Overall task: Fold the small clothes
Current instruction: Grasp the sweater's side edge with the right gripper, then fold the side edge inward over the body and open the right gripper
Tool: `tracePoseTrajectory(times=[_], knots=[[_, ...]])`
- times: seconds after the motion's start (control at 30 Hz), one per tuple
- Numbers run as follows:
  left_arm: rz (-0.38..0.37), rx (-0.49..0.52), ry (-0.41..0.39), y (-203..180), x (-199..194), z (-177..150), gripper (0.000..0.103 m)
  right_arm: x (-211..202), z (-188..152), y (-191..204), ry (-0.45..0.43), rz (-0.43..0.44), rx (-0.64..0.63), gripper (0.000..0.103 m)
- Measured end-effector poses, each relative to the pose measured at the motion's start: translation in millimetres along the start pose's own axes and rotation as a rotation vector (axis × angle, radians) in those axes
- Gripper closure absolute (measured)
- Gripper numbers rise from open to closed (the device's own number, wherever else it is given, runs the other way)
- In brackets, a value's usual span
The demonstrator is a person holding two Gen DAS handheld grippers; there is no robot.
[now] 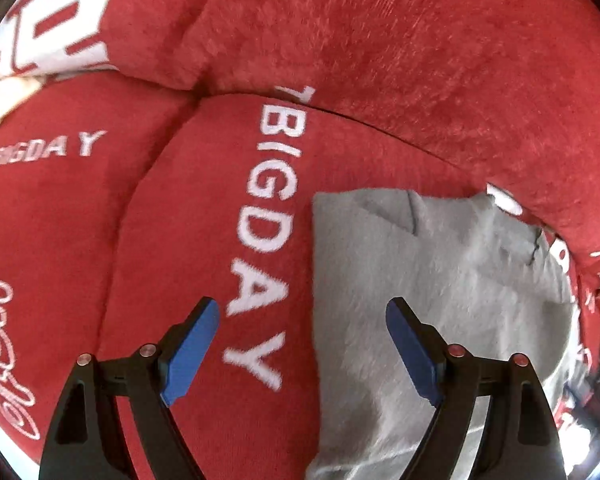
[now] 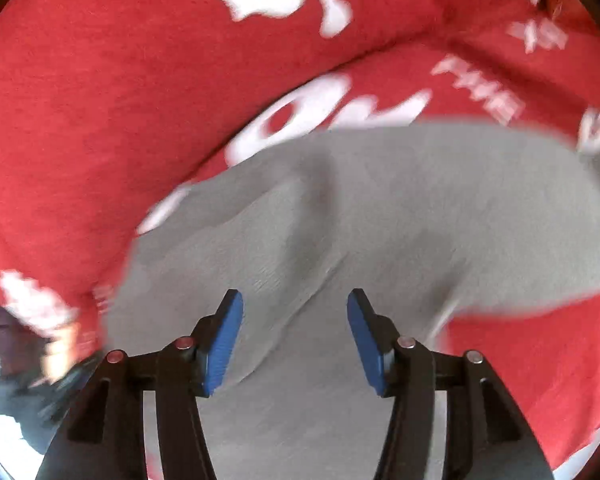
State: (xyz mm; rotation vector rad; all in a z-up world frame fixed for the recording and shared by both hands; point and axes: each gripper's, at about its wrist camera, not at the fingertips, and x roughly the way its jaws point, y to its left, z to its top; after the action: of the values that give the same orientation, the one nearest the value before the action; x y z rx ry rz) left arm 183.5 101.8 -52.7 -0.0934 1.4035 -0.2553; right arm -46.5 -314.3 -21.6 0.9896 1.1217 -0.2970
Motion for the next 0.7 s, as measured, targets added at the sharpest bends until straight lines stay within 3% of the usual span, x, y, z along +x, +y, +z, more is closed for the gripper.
tracePoseTrajectory(times=[0.03,0.17,0.23,0.27,0.37,0.43,0.47,0.5,0.53,0.57,0.7], knots=[[-0.004,0.001,0.009,-0.9,3.4,2.6,0.017,5.3,-14.5,7.1,0.054,0.110,0.018,0.044],[0.006,0.027,0.029,-7.1,15.6,9.2,0.017,66.2,-79.8,60.8,0.308,0.349,0.053,0.044],[-0.001,0.040,0.026,-7.0,16.5,10.8,0.031,100.8,-107.3,90.9,0.380,0.409,0.064,0.044],[-0.007,0.046,0.021,-6.5,16.0,11.7,0.033,116.4,-116.5,101.2,0.398,0.430,0.072,0.044],[-0.046,0.071,0.013,-4.7,15.0,15.0,0.064,162.7,-137.1,125.5,0.408,0.452,0.124,0.045],[-0.062,0.099,0.008,-7.5,15.0,17.4,0.088,175.2,-135.4,132.9,0.366,0.463,0.145,0.047],[-0.057,0.105,0.002,-9.0,13.7,18.1,0.088,176.7,-134.1,138.0,0.357,0.461,0.142,0.049],[-0.042,0.111,-0.012,-9.5,10.2,18.1,0.090,179.6,-132.3,142.1,0.352,0.464,0.142,0.064],[-0.035,0.118,-0.030,-8.2,5.5,18.0,0.099,182.3,-131.1,144.1,0.357,0.476,0.148,0.078],[-0.030,0.120,-0.038,-7.5,3.2,18.7,0.099,185.6,-130.8,145.6,0.373,0.496,0.161,0.091],[0.018,0.112,-0.058,14.8,1.9,21.8,0.099,188.4,-132.5,189.9,0.389,0.545,0.096,0.092]])
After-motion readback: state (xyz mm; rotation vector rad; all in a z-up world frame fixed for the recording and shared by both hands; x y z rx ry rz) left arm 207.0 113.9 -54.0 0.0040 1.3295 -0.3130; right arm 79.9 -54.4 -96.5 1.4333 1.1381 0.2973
